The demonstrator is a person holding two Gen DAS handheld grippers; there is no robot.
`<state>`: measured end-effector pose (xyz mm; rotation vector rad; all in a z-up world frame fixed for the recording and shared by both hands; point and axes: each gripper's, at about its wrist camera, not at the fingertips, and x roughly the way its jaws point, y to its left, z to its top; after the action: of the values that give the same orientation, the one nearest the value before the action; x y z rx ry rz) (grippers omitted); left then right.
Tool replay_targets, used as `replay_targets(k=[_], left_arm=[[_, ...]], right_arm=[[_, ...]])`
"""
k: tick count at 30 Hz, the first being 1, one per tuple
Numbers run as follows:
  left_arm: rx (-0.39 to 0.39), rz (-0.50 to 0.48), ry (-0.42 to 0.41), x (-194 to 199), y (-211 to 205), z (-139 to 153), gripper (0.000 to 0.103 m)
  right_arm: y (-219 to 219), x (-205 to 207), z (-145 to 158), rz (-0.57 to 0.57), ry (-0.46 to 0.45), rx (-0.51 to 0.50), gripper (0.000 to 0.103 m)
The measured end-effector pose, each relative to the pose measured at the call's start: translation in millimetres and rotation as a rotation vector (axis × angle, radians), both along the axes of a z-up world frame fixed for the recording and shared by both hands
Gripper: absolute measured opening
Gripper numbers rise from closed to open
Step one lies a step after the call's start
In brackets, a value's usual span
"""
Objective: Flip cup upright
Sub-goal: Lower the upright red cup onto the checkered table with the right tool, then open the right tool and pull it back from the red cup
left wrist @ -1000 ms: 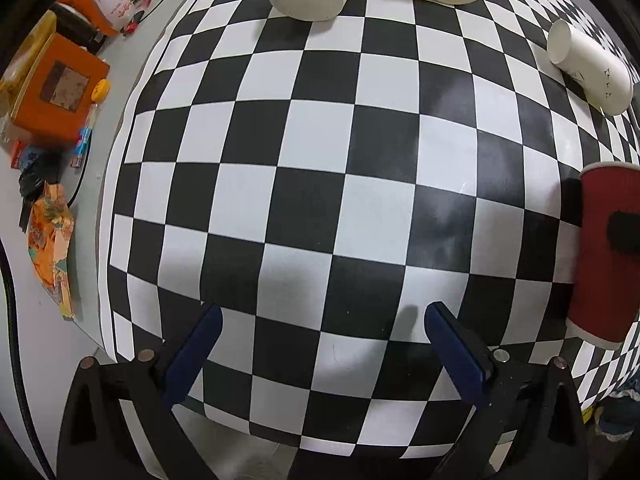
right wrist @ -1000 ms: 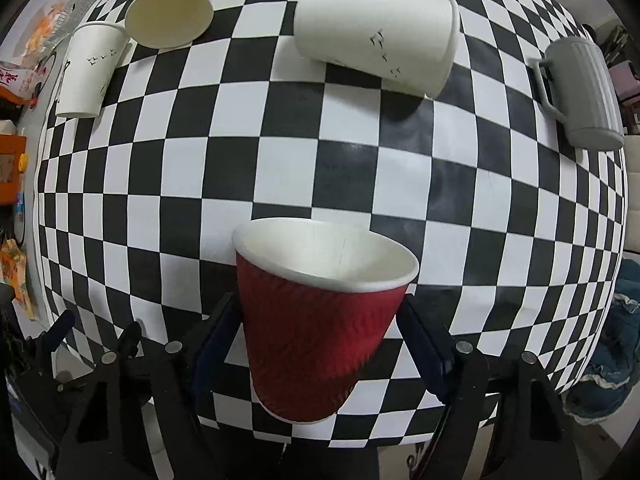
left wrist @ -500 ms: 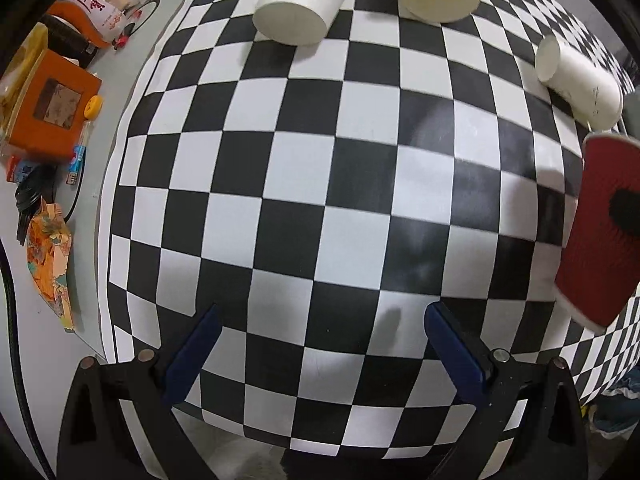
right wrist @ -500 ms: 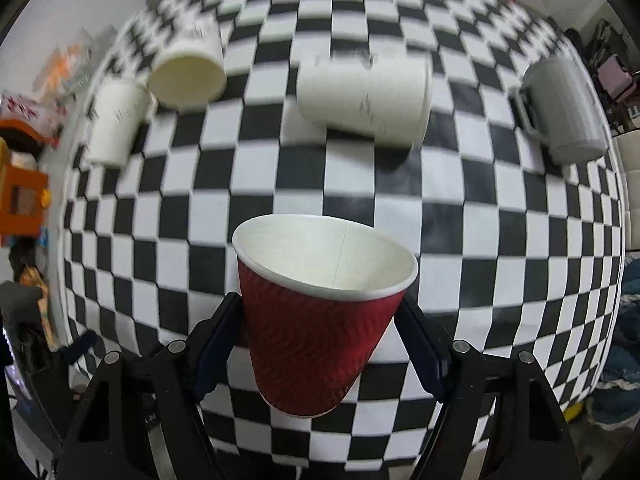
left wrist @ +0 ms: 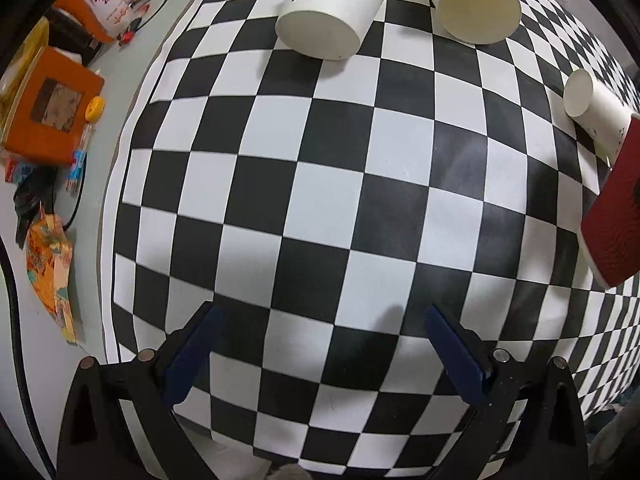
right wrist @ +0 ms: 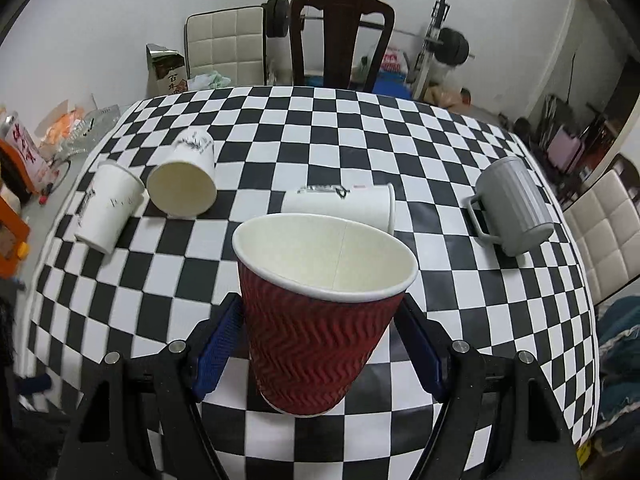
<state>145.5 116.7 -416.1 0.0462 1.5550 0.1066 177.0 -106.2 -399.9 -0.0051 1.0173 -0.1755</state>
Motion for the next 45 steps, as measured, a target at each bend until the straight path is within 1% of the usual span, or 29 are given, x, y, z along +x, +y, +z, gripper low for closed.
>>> replay_targets(k=[1,2,6,7,11,15,18,22,24,26,31,35,37,39,41,45], left_arm=[[0.003,-0.005,0.001,0,-4,1,0.103],[0.004,-0.010,0.002,2,1,-1,0.103],[0.005,-0.027,0.004,-4,-1,-4,0.103],[0.004,-0.035,0.002,-6,0,-4,0.103],[-0.001,-0.066,-0.012,-19,-7,1,0.103],[0.022,-0.117,-0.036,-29,-8,5,0.103],[0.027,-0.132,-0.046,-38,-8,8,0.103],[0.023,-0.139,-0.055,-56,-11,20,0.103],[0.018,-0.142,-0.065,-67,-13,29,0.103],[0.009,-0.146,-0.082,-72,-13,44,0.103],[-0.002,-0.153,-0.142,-88,-29,86,0.103],[-0.005,-0.162,-0.216,-102,-57,135,0.103],[-0.005,-0.166,-0.252,-108,-71,160,0.103],[0.001,-0.171,-0.290,-114,-74,182,0.103],[-0.004,-0.173,-0.340,-125,-78,214,0.103],[-0.027,-0.187,-0.404,-141,-86,259,0.103]], right_arm=[[0,-4,-2,0.005,-0.005,-0.004,0.079],[2,-11,-2,0.018,-0.030,-0.018,0.079],[9,-25,-3,0.043,-0.048,-0.045,0.080],[9,-28,-3,0.042,-0.045,-0.042,0.080],[9,-36,-12,0.032,0.024,-0.001,0.080],[8,-49,-14,0.019,0.049,0.012,0.090],[10,-60,-10,0.024,0.056,-0.002,0.098],[9,-75,0,0.021,0.058,0.000,0.102],[6,-84,7,0.017,0.062,0.017,0.103],[1,-93,16,-0.001,0.064,0.025,0.103],[-17,-116,48,-0.077,0.052,0.009,0.103],[-32,-130,80,-0.116,0.067,0.011,0.103],[-37,-137,99,-0.121,0.069,0.005,0.103],[-43,-146,122,-0.121,0.060,0.010,0.103],[-48,-158,151,-0.127,0.036,0.000,0.103],[-58,-180,200,-0.134,-0.008,0.011,0.103]])
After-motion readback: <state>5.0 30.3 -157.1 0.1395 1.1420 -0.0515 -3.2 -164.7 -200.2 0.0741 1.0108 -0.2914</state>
